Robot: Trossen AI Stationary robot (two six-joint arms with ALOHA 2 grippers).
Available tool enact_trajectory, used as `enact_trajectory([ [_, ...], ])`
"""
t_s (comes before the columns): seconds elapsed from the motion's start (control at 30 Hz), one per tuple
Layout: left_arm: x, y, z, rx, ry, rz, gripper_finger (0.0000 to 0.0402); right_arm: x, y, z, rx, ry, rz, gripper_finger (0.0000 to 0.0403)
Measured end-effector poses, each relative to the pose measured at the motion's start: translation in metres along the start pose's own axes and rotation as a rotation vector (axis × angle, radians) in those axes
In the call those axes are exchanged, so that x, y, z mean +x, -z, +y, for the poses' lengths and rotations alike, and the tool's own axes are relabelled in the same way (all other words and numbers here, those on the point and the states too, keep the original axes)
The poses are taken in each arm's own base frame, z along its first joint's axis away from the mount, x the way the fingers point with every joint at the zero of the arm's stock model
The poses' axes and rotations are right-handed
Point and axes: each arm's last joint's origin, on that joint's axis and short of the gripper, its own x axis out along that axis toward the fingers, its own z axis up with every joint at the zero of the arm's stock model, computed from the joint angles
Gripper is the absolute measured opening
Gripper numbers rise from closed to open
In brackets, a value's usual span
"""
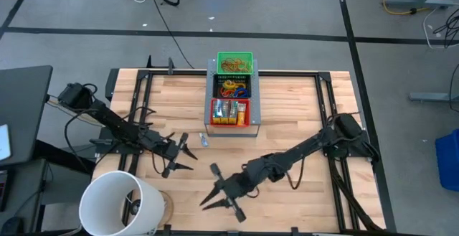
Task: Pick & Place Office Desk Supplies
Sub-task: Return to Home Position
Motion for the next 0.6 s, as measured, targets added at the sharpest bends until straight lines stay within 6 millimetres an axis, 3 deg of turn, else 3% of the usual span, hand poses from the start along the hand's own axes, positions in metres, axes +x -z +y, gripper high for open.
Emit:
enact_trajectory([
  [0.43, -0.002, -0.003, -0.019, 0.061, -0.059, -0.028, 0.0194, -0.091, 0.022, 0.059, 0.029, 0.139, 0.042, 0.0068],
  [0.6, -0.003, -0.005, -0.021, 0.074, 0.001, -0.049, 0.0193, -0.139, 0.051, 0.074, 0.057, 0.163, -0.009, 0.0068],
])
